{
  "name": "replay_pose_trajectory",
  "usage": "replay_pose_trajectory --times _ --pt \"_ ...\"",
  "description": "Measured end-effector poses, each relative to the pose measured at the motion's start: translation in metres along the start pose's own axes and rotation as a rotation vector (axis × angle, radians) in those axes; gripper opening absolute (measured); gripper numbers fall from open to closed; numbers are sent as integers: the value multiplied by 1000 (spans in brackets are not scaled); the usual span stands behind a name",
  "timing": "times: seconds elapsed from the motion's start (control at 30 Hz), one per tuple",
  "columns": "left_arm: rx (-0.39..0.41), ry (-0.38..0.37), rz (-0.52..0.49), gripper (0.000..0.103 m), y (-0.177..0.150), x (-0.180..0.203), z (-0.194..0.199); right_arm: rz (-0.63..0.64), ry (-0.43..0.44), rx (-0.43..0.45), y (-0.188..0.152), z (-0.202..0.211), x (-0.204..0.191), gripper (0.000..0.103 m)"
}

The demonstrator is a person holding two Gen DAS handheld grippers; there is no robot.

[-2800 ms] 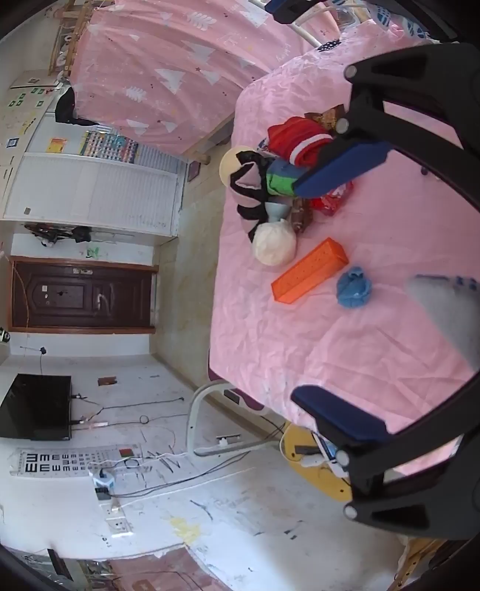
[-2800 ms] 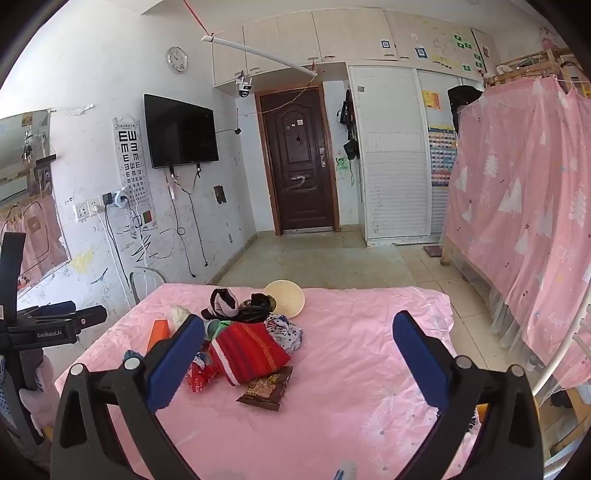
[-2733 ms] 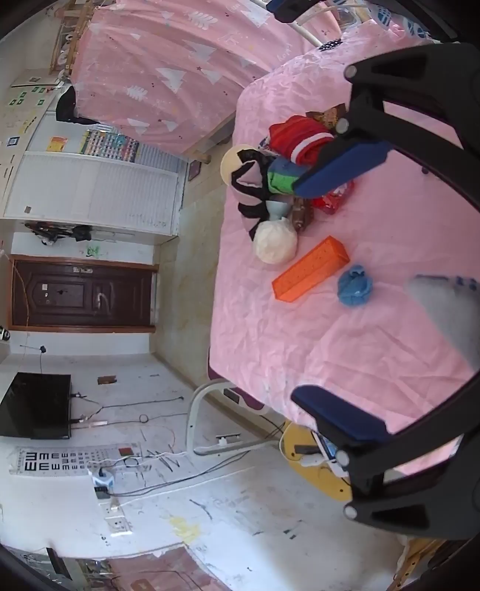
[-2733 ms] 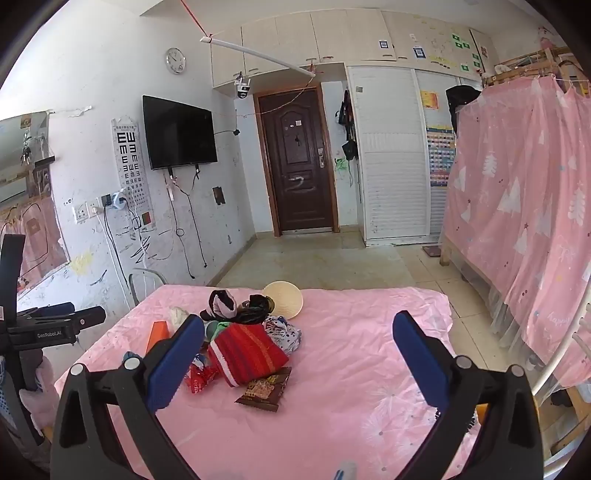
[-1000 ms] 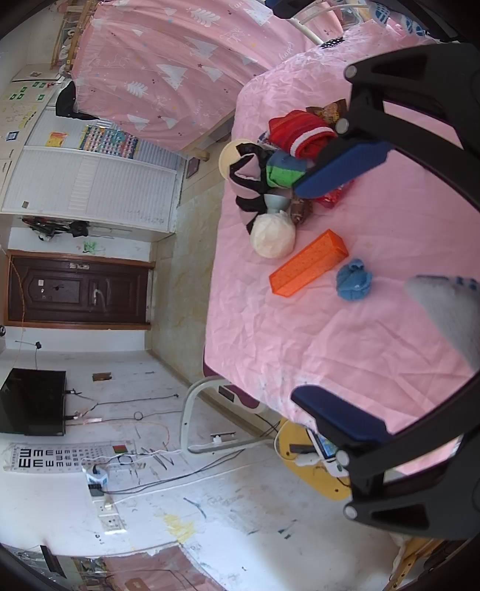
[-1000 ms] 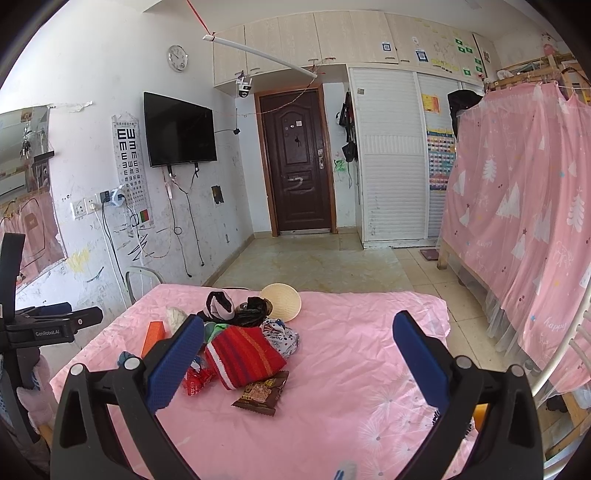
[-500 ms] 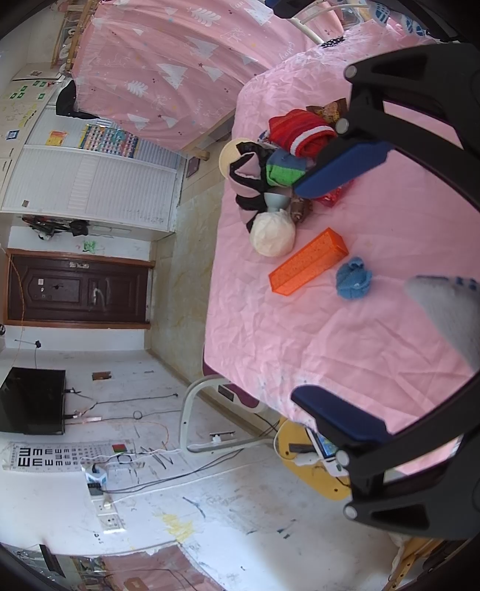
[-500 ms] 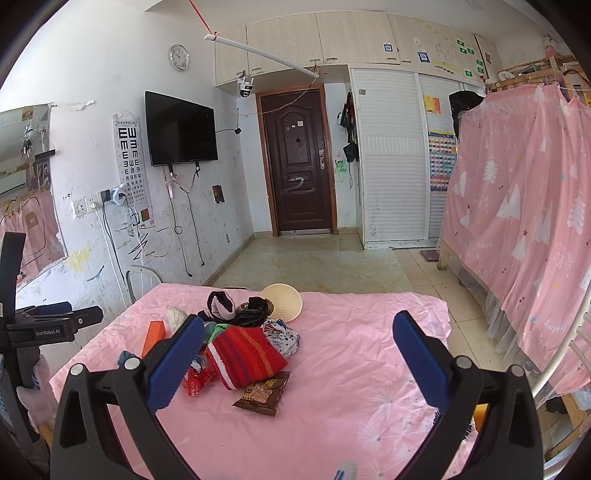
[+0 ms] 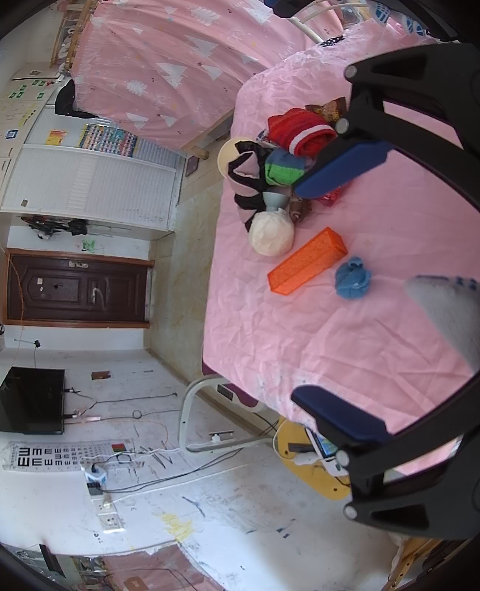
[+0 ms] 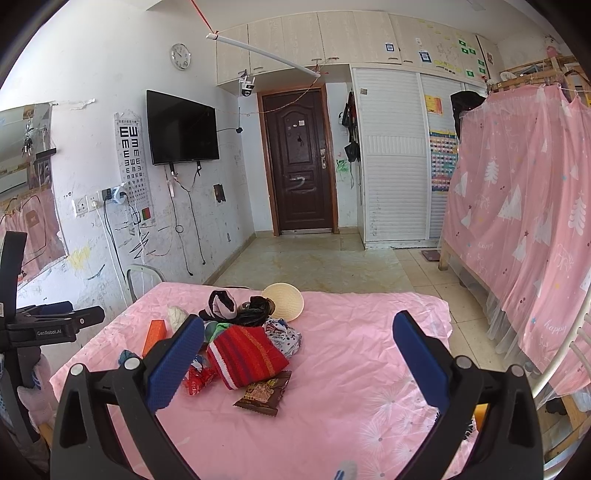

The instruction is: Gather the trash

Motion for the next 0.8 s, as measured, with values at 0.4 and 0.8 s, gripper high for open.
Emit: replay_pose_trajectory --times 0.4,0.8 --pt "-25 8 10 97 -7 -3 -6 1 14 -32 -6 -10 -3 92" --pt "-155 -12 43 97 -15 -6 -46 19 110 -175 -23 -46 -22 92"
Point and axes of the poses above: each gripper's, at about its wrist camera, not at the fingertips, and z roughly against the way its jaws point, x to its right, y to its top, the point moved 3 cm from there along -z, roughly the way its jaws point, and after that the axes turned 5 degrees about -y, right-handed, at the moved point
